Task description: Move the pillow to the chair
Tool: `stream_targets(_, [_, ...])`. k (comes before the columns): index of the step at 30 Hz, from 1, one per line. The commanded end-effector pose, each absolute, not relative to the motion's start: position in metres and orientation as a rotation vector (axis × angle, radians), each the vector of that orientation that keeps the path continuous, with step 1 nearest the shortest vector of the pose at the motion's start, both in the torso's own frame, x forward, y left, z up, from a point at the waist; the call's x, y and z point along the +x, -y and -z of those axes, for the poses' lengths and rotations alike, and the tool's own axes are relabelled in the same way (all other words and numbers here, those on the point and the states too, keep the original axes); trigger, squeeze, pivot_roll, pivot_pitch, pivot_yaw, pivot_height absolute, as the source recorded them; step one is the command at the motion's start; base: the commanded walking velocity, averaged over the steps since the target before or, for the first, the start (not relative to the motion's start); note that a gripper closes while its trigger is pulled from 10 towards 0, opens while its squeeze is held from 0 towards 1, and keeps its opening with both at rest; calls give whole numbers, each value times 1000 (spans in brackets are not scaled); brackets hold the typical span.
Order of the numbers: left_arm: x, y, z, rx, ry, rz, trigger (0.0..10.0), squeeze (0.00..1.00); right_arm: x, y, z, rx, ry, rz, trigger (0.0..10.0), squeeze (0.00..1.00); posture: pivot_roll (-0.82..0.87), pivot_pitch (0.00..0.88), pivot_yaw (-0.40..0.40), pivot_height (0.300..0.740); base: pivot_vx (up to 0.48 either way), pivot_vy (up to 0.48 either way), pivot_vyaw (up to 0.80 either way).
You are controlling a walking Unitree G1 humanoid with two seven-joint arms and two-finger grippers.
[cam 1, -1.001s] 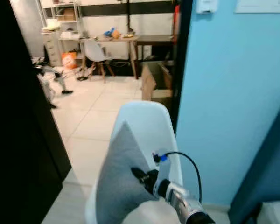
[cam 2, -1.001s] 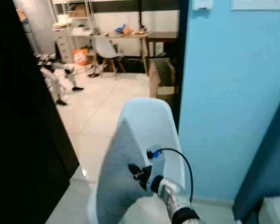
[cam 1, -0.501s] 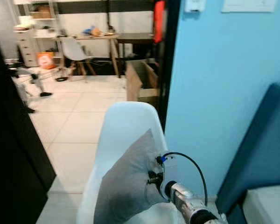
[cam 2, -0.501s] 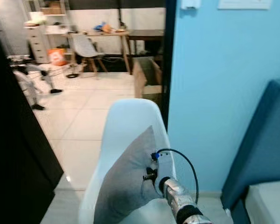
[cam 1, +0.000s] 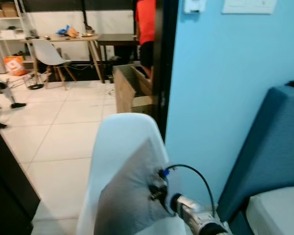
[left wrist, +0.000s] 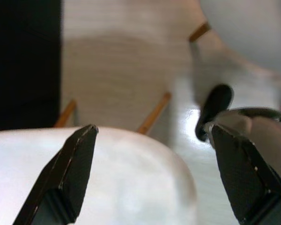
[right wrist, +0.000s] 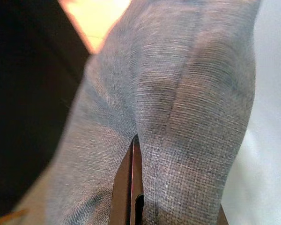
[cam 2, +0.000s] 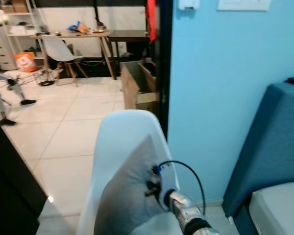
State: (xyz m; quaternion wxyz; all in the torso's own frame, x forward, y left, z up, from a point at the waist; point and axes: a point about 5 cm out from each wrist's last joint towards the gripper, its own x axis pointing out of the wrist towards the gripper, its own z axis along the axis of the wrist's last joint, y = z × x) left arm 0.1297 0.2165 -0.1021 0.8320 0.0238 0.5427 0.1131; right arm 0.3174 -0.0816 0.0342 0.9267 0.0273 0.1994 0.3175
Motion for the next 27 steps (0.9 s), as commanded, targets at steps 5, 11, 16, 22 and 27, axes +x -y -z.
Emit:
stream_targets(5, [124, -215, 104, 34, -1171, -238, 10000, 0, 319, 85, -34, 78, -412, -632, 10000, 0, -72, 25, -5, 740, 0, 0, 763])
stream_targets(11, [124, -214, 104, 39, -1175, -229, 10000, 0, 320, 87, -35, 79, -412, -624, 10000, 0, -70, 23, -6, 740, 0, 0, 769])
stream_targets(16, [126, -214, 104, 34, -1163, -220, 10000, 0, 324, 95, -36, 80, -407, -524, 10000, 0, -70, 24, -1, 740, 0, 0, 458])
stream_targets(22, [127, -214, 103, 40, -1166, -195, 10000, 0, 325, 99, -35, 83, -415, -499, 10000, 0, -71, 22, 2, 740, 0, -324, 0])
stream_targets(27, [127, -214, 103, 37, -1166, -192, 10000, 0, 326, 100, -36, 90, -413, -493, 10000, 0, -73, 22, 5, 740, 0, -428, 0])
